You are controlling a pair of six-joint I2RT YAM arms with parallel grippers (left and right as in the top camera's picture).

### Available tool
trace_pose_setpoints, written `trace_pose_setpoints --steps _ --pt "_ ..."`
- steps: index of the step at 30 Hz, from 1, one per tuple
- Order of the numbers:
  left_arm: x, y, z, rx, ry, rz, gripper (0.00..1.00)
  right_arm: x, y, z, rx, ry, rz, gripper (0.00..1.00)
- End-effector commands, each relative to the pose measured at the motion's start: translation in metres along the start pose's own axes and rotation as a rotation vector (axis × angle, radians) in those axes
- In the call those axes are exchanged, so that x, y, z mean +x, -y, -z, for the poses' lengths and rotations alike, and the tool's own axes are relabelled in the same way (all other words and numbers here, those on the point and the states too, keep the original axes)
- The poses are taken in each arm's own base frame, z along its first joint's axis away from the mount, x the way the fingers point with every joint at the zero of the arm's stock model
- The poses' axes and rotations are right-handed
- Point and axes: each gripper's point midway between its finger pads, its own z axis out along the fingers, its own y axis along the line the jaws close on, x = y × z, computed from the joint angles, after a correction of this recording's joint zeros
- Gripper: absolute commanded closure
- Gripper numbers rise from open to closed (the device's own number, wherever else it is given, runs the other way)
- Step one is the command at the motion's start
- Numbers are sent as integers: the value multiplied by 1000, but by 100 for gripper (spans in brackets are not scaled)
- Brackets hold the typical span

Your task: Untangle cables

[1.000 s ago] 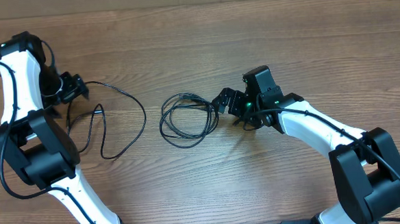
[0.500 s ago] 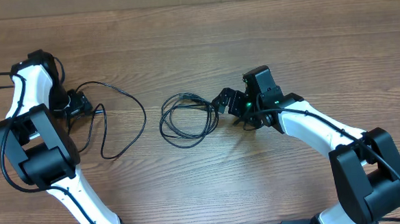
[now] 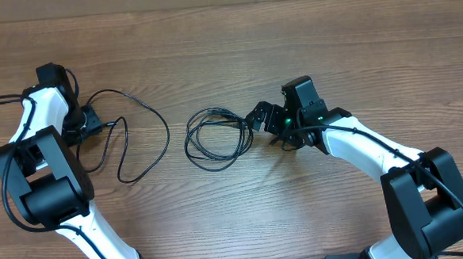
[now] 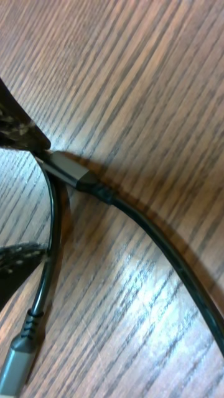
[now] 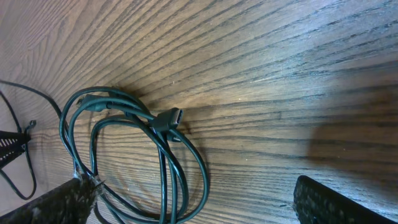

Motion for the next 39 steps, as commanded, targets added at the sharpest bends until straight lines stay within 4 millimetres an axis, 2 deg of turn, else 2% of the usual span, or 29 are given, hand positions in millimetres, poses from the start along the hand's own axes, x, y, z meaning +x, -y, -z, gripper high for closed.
trace_pose_setpoints --steps 1,3,9,12,20,24,27,30,35,37,39 --pt "37 -1 -49 -28 -130 -23 53 -4 -4 5 -4 24 7 0" --pt "36 -1 -50 -27 -123 -19 58 -4 -4 5 -4 24 7 0" --pt "31 -12 -53 14 -121 77 88 -4 -4 5 -4 24 7 0" --pt "31 -24 -55 44 -131 139 90 -4 -4 5 -5 24 7 0" --pt "40 -79 -62 68 -186 422 96 -4 -4 5 -5 25 7 0" --pt "45 -96 -63 95 -204 500 96 -5 -5 5 -7 27 8 0" --pt "43 -98 -61 142 -211 538 96 -5 -5 5 -7 27 8 0" --pt "32 -104 -45 161 -193 556 95 -5 -5 5 -6 28 8 0" --pt "0 -121 10 143 -94 608 91 -5 -4 5 -4 29 8 0" --pt "-12 -122 37 172 -41 631 81 -5 -5 5 -5 30 8 0" --pt "-22 -112 59 247 -1 625 67 -5 -5 5 -5 30 8 0"
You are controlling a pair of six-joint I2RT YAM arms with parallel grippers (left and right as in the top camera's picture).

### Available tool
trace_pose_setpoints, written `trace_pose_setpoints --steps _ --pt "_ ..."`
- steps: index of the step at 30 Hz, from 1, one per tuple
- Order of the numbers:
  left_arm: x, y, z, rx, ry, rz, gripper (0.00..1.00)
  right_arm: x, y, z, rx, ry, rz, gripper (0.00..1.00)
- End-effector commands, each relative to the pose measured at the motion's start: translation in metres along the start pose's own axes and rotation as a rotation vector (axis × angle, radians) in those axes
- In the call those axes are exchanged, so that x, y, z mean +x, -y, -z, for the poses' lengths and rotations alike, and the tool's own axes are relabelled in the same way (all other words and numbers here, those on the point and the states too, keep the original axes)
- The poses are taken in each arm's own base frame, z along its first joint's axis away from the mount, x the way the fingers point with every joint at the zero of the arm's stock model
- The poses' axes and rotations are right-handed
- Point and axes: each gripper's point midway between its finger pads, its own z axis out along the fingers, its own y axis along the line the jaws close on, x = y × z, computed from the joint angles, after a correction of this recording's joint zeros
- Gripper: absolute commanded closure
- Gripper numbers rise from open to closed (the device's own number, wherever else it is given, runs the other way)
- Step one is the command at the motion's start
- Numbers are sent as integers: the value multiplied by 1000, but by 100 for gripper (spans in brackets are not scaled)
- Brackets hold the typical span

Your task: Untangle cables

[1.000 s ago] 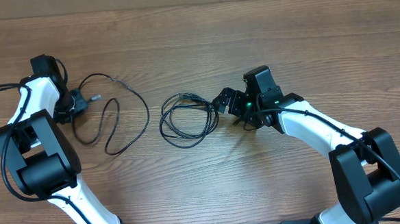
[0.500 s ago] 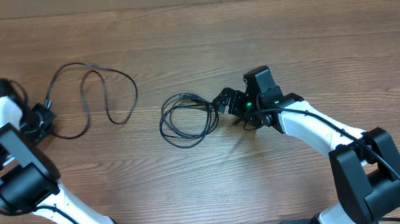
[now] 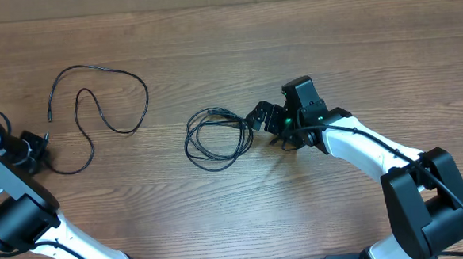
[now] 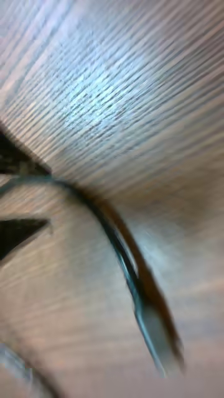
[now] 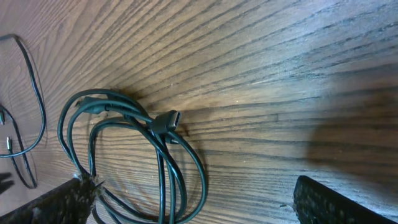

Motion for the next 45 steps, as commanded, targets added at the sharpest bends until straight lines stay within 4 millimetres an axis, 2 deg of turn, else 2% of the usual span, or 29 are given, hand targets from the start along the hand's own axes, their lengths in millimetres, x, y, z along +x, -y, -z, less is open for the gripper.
trace_pose_setpoints --steps 1,2,5,7,10,13,16,17,19,20,22,24,27,29,32,34,36,38,45 --pt "-12 32 62 160 107 16 61 -4 -6 5 -11 24 7 0" --pt "-10 41 71 204 109 7 55 -4 -6 5 -12 24 8 0" --pt "7 68 95 317 102 -82 54 -4 -6 5 -12 25 8 0" --pt "19 78 98 325 82 -111 55 -4 -6 5 -13 25 8 0" --pt "45 97 92 307 33 -194 54 -4 -6 5 -13 25 8 0" --pt "69 112 83 265 0 -277 47 -4 -6 5 -13 25 8 0" --pt "86 121 71 176 7 -349 33 -4 -6 5 -12 24 7 0" --pt "90 123 67 142 18 -367 32 -4 -5 5 -10 22 7 0" --pt "94 126 61 79 47 -407 20 -4 -5 5 -10 22 7 0" --pt "96 127 57 42 62 -420 18 -4 -5 5 -10 22 7 0" --pt "103 129 51 6 71 -426 19 -4 -5 5 -10 21 7 0" --pt "111 135 43 -2 76 -448 27 -4 -6 5 -11 22 7 0" --pt "116 143 27 10 97 -477 55 -4 -6 5 -11 22 7 0" --pt "117 144 17 6 120 -487 80 -4 -5 5 -10 22 7 0" --pt "110 147 0 21 176 -485 96 -4 -5 5 -10 21 6 0" --pt "99 145 -6 13 232 -461 96 -3 -5 5 -8 20 6 0" --pt "82 137 -3 -21 290 -398 96 -3 -5 5 -8 20 6 0" --pt "53 122 6 -71 375 -332 96 -4 -5 5 -10 21 6 0" --pt "3 69 19 -199 482 -192 96 -4 -6 5 -11 22 7 0"
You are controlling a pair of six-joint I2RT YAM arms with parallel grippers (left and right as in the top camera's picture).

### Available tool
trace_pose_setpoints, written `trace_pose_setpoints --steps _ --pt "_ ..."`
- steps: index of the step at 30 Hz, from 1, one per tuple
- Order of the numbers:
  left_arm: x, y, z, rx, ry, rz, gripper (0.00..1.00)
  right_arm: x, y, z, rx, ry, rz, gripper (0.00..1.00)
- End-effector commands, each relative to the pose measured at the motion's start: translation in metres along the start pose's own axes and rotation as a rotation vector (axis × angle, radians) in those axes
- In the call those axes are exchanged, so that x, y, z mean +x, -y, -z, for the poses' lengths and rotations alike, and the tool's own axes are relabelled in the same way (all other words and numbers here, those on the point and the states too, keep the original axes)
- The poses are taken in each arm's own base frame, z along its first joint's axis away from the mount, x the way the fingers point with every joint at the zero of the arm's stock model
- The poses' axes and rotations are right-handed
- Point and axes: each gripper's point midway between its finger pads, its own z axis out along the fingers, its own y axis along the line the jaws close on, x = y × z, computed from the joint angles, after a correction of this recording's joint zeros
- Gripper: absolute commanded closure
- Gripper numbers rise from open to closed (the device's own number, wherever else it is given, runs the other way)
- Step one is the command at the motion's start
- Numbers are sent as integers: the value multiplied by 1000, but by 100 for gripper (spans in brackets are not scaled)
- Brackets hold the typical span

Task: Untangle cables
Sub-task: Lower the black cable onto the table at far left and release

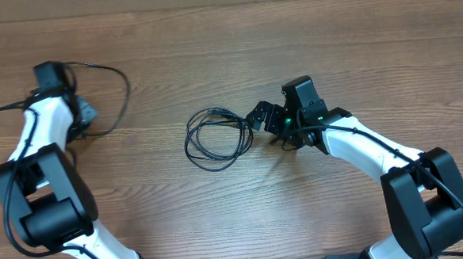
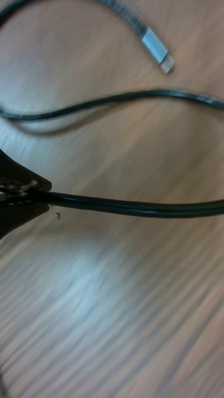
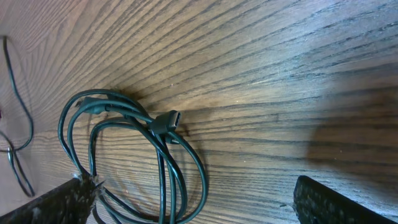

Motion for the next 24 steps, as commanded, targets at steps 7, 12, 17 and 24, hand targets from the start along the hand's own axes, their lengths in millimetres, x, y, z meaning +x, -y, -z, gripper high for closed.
trace_pose_setpoints --steps 7,12,17,24 --pt "-39 -91 -14 -165 81 203 96 -4 -6 5 -11 21 9 0" --pt "-53 -116 -17 -175 118 270 96 -4 -6 5 -13 23 10 0" --pt "-61 -125 -19 -154 136 307 82 -4 -6 5 -14 24 10 0" --pt "-60 -89 -21 62 87 224 0 -4 -6 5 -14 24 10 0"
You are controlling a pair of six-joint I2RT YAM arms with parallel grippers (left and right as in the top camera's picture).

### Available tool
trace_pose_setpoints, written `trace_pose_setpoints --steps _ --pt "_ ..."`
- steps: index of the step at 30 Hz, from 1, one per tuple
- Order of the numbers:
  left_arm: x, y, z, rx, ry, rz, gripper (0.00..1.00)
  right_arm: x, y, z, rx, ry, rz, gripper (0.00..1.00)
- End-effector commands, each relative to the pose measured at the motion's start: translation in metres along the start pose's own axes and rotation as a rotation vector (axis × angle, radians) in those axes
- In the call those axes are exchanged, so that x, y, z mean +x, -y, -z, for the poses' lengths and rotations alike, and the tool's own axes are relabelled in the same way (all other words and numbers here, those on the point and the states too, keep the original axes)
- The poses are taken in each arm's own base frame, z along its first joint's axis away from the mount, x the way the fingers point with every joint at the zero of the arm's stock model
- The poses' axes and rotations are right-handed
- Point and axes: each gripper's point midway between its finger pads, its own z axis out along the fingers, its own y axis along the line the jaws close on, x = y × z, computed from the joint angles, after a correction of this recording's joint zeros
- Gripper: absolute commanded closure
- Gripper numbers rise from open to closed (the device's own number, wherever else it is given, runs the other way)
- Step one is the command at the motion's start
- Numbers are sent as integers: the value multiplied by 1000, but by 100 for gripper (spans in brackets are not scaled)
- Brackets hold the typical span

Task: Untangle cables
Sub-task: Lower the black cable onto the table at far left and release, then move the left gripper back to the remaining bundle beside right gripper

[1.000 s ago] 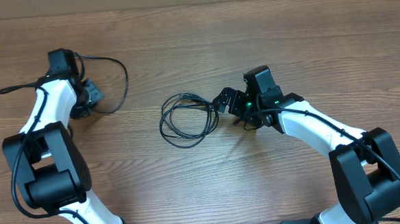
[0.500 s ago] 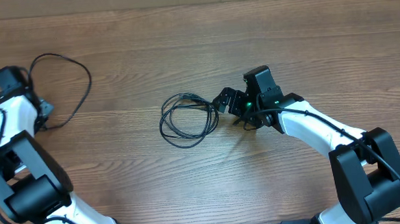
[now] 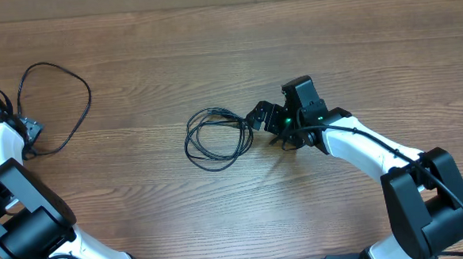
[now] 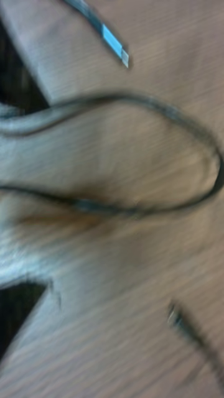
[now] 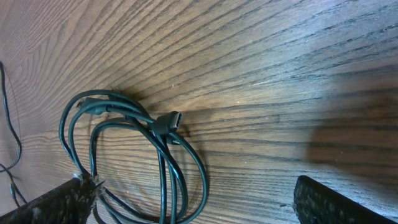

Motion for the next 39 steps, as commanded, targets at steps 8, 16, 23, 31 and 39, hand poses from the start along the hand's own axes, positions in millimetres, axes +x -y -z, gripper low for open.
trace_pose_setpoints --steps 8,16,23,31,39 --pt "50 97 39 576 -261 -171 0 -4 -6 5 -12 22 9 0" --pt "29 107 73 565 -273 -187 2 -4 -6 5 -12 22 9 0" --pt "15 104 94 504 -249 -200 3 -4 -6 5 -13 24 10 0" --pt "60 135 131 748 -438 -270 96 -4 -6 5 -14 25 11 0" --pt "133 147 152 717 -607 -440 96 -4 -6 5 -14 25 11 0"
